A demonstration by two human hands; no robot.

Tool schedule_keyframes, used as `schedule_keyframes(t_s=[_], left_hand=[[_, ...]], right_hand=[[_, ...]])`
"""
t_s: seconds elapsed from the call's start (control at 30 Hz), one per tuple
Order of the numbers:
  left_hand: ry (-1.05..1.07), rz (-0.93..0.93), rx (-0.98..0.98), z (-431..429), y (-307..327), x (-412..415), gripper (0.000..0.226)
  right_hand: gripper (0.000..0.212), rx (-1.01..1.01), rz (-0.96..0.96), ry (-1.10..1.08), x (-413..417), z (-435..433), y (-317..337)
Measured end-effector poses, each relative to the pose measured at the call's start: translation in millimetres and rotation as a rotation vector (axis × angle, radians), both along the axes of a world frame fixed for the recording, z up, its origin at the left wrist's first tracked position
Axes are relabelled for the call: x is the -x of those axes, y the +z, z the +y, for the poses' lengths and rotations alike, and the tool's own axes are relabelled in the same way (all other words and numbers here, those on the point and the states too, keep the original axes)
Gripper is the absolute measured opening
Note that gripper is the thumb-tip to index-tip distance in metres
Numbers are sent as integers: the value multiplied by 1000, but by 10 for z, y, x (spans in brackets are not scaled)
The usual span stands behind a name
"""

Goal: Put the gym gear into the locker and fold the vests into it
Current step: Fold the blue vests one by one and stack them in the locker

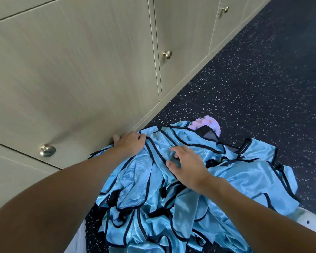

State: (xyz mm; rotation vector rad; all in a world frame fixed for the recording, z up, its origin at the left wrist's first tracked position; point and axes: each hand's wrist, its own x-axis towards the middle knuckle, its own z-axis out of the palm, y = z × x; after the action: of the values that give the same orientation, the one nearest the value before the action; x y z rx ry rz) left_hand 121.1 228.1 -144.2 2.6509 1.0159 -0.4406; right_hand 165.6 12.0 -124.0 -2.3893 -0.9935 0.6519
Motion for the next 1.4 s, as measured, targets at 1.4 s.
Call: schedule_keyframes(t_s=[1.4], left_hand=[[-89,-1277,660,-1594,4084,1367,18]], right_hand=[[17,-880,201,-161,817,-751,3769]])
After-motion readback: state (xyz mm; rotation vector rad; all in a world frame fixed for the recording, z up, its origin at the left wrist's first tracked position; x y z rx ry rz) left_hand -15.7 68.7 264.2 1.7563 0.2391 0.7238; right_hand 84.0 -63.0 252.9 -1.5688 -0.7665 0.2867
